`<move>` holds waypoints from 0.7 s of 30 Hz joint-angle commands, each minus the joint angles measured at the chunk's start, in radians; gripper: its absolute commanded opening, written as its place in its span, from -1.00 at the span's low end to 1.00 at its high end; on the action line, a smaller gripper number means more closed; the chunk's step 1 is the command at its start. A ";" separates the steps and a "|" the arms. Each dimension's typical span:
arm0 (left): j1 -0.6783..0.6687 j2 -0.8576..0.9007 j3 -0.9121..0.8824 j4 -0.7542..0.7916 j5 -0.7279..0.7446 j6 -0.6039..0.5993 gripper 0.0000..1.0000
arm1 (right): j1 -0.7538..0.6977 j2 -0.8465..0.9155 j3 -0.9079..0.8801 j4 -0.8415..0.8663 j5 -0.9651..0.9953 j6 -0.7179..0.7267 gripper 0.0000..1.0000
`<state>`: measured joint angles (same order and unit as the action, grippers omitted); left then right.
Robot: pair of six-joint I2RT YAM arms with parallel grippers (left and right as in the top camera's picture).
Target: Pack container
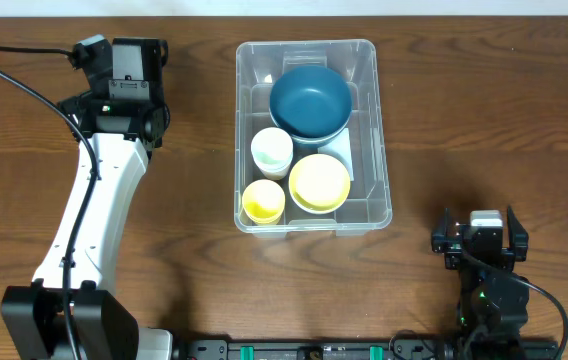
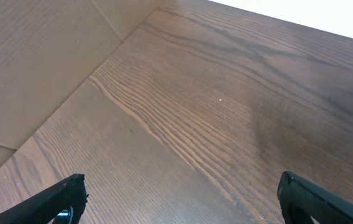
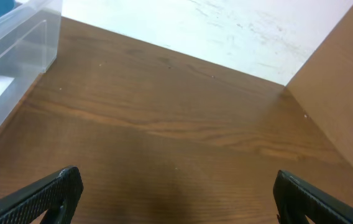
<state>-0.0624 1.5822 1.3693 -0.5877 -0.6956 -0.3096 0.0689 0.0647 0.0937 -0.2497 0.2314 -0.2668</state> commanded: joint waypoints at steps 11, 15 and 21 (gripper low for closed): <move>0.003 -0.015 0.003 -0.003 -0.023 0.006 0.96 | -0.004 0.001 -0.004 0.006 -0.030 -0.025 0.98; 0.003 -0.015 0.003 -0.003 -0.023 0.006 0.96 | -0.004 0.001 -0.004 -0.036 -0.030 -0.026 0.98; 0.002 -0.015 0.003 -0.007 0.181 -0.027 0.96 | -0.004 0.001 -0.004 -0.035 -0.030 -0.026 0.98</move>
<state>-0.0624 1.5818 1.3693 -0.5880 -0.6483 -0.3172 0.0689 0.0654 0.0937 -0.2832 0.2089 -0.2810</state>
